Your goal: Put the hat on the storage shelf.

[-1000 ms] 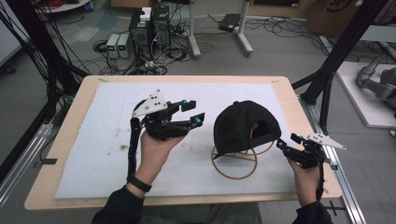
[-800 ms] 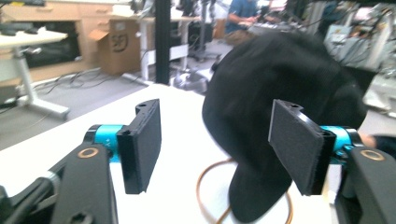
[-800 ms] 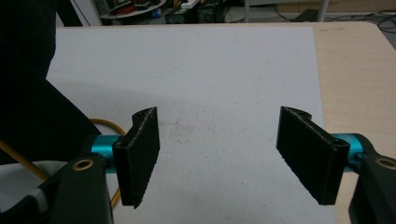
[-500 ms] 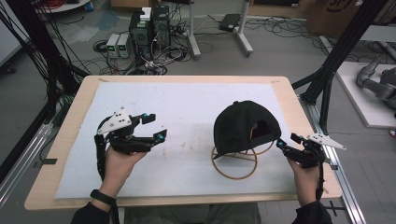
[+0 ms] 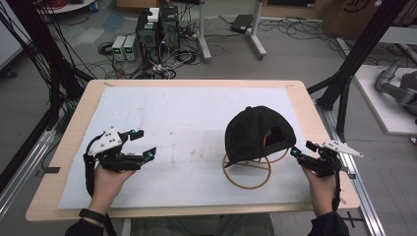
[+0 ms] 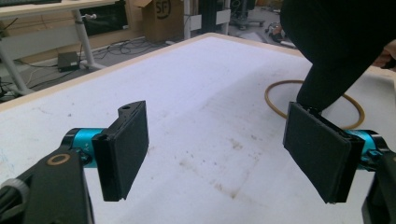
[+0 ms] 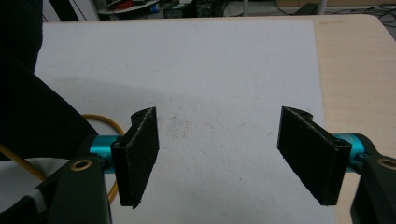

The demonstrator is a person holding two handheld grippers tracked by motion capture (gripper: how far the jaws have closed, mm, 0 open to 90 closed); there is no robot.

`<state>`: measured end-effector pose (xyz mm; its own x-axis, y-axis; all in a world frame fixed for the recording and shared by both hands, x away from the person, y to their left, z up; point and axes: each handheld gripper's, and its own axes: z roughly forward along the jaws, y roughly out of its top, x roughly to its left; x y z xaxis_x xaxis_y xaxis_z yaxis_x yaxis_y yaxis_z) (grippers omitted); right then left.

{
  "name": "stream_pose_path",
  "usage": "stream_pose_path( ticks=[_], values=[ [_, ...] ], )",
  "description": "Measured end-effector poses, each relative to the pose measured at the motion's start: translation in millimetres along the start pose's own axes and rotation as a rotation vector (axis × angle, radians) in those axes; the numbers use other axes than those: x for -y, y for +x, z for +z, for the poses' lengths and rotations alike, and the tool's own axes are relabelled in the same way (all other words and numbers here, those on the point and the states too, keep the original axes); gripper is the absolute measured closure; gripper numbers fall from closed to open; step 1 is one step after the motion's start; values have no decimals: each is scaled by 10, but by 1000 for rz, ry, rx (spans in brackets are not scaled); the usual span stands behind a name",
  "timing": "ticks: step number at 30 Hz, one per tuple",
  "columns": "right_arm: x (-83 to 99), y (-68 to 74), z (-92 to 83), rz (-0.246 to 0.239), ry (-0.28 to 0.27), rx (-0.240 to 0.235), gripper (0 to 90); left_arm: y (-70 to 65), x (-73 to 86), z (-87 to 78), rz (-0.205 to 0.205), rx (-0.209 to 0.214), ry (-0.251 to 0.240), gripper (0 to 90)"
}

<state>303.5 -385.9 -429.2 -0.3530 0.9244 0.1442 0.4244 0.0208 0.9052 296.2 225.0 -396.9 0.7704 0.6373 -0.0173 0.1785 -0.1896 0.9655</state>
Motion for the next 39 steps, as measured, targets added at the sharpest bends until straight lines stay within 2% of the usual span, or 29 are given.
stream_pose_path(
  ticks=[5, 13, 23, 39],
  values=[
    [9, -10, 9, 4, 7, 4, 292, 76, 134, -45, -5, -32, 33, 225],
    [11, -7, 19, -4, 15, 2, 291, 153, 201, -76, -3, -67, 58, 225],
    [21, -17, 40, 5, 19, -4, 284, 184, 210, -132, -28, -95, 38, 222],
    [19, -14, 48, 7, 18, -13, 270, 203, 213, -160, -32, -118, 37, 203]
  ],
)
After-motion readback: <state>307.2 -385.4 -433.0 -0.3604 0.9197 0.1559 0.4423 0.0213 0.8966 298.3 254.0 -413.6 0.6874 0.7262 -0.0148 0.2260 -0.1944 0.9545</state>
